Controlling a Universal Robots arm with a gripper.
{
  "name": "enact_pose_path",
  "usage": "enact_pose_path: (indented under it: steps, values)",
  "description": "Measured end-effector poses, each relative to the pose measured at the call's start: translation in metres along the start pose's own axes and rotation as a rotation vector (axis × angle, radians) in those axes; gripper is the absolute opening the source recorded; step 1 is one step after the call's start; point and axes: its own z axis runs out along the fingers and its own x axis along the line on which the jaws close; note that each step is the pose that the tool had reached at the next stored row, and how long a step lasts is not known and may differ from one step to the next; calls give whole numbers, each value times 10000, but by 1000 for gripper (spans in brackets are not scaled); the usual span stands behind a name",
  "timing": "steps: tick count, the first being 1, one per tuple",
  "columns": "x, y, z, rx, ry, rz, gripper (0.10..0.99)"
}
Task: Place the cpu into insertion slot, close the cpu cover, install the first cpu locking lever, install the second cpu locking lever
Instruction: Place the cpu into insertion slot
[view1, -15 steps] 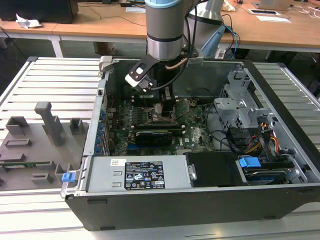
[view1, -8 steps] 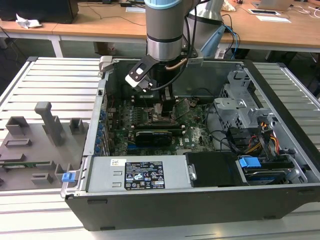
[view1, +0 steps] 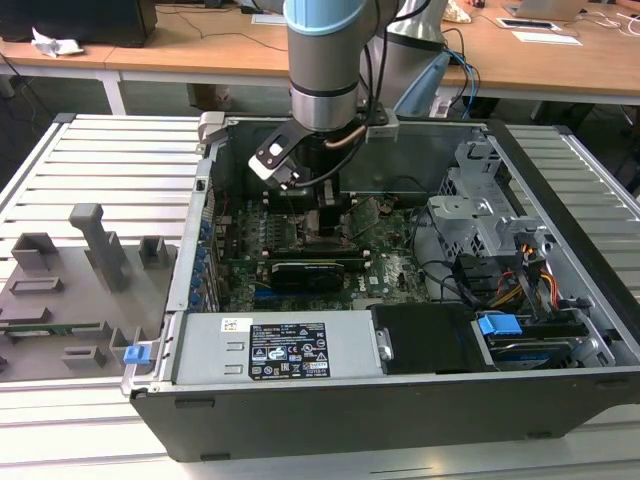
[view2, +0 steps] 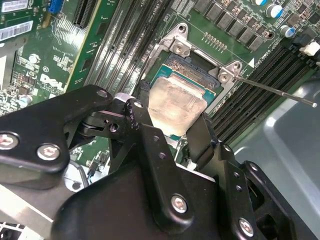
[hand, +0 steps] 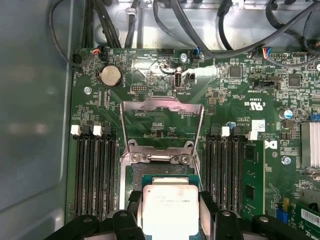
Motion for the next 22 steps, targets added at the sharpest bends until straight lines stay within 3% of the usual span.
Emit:
enact_pose_path:
  steps: [22]
  values:
    - [45, -19, 158, 0, -35, 112, 541]
